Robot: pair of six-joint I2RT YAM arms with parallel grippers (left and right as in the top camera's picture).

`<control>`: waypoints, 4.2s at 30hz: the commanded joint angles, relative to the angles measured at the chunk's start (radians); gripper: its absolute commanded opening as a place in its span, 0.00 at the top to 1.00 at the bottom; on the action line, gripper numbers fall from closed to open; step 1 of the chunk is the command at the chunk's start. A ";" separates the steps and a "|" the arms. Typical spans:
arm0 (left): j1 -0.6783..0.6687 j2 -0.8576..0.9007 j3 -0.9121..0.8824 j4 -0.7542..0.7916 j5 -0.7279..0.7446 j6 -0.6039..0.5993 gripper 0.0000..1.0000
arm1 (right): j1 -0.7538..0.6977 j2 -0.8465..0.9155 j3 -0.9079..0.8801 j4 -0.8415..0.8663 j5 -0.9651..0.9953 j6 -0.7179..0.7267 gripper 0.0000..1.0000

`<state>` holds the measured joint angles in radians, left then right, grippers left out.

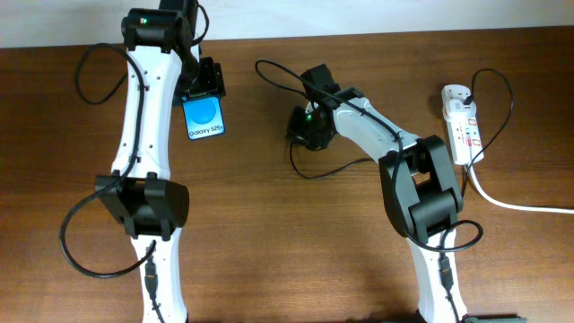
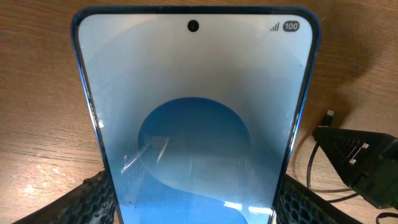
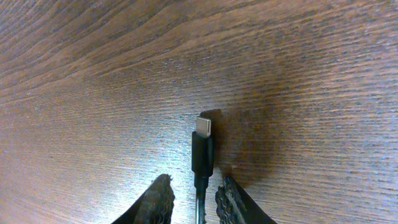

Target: Plug charger to phone and switch on socket

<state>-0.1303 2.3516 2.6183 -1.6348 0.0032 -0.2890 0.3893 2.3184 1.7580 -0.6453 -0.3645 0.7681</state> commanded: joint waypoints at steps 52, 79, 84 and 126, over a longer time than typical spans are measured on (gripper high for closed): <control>0.002 0.003 0.030 -0.053 0.507 -1.062 1.00 | 0.071 -0.349 0.062 0.008 -0.221 -0.052 0.48; 0.002 0.003 0.030 -0.053 0.558 -1.061 0.00 | 0.100 -0.349 0.062 0.022 -0.173 -0.026 0.96; 0.002 0.003 0.030 -0.053 0.558 -1.049 0.01 | 0.080 -0.361 0.062 0.008 -0.188 -0.026 0.96; -0.006 0.003 0.029 0.289 1.345 0.031 0.01 | -0.067 -0.898 -0.591 0.740 0.075 0.719 0.96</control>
<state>-0.1352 2.3516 2.6293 -1.3762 1.2610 -0.2066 0.2878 1.4124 1.1568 0.0692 -0.4271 1.3853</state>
